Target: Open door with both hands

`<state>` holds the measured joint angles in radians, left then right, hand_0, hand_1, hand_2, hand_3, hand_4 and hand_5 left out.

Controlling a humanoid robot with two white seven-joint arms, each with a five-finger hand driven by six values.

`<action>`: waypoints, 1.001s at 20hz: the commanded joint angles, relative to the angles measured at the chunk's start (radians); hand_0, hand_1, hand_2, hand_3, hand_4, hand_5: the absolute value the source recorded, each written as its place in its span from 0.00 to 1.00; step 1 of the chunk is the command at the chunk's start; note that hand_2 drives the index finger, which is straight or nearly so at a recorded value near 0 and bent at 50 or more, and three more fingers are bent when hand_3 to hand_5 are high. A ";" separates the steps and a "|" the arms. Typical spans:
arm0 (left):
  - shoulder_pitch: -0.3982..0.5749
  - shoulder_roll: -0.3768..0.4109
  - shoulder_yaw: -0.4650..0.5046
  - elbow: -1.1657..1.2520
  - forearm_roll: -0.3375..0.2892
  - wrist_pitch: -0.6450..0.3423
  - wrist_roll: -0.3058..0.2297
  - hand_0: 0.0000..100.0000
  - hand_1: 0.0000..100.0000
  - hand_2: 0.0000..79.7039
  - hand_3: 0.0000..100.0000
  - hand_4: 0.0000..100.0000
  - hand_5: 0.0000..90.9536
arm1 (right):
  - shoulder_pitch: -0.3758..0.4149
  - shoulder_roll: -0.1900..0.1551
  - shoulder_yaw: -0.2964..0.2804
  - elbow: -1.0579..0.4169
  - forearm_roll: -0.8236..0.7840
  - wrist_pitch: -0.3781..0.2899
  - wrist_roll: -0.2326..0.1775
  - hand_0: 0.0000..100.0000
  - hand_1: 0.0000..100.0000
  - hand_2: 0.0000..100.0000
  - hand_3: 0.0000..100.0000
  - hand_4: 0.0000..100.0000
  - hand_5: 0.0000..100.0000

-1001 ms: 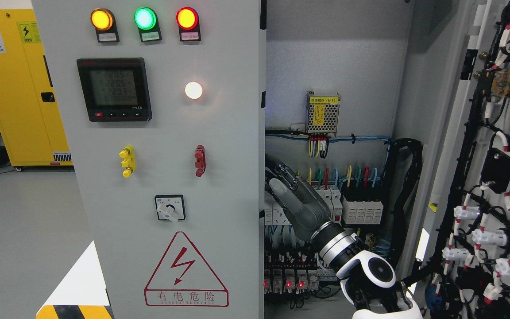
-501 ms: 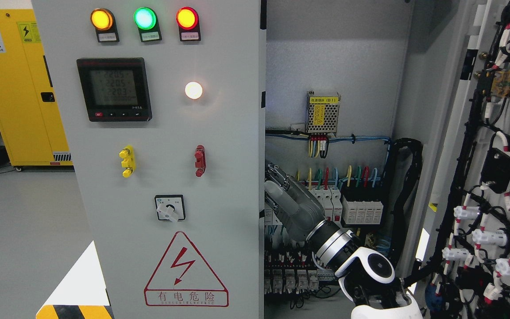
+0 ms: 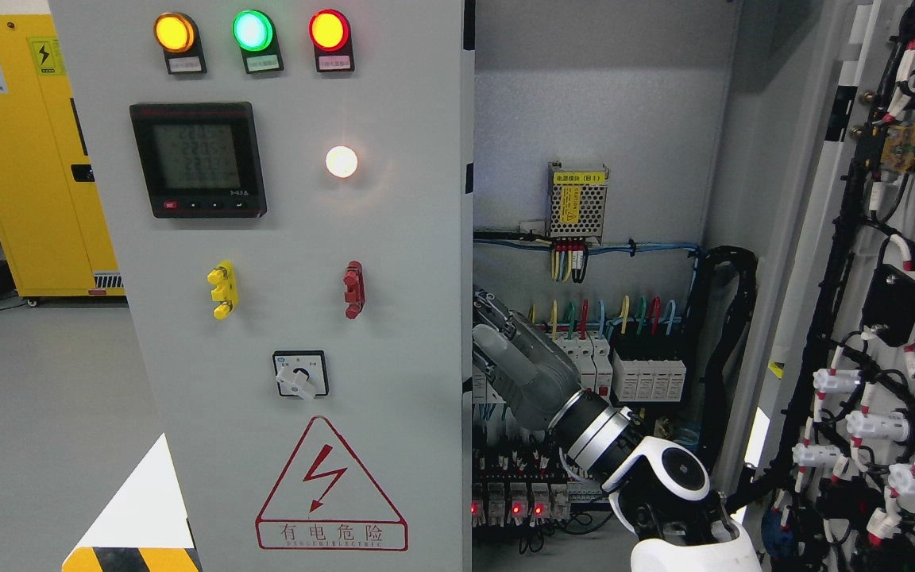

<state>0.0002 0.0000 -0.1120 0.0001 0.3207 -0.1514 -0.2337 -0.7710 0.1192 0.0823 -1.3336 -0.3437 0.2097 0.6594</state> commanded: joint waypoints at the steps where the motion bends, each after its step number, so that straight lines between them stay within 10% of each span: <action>1: 0.017 0.014 0.000 -0.003 0.000 0.003 0.000 0.12 0.56 0.00 0.00 0.00 0.00 | -0.004 -0.001 -0.007 0.016 -0.037 0.004 -0.017 0.00 0.50 0.04 0.00 0.00 0.00; 20: 0.017 0.014 0.000 -0.003 0.000 0.003 0.000 0.12 0.56 0.00 0.00 0.00 0.00 | 0.058 -0.012 0.074 -0.058 -0.100 0.005 0.043 0.00 0.50 0.04 0.00 0.00 0.00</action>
<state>0.0000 0.0000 -0.1120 0.0000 0.3207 -0.1497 -0.2333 -0.7326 0.1107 0.0920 -1.3578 -0.4378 0.2099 0.7007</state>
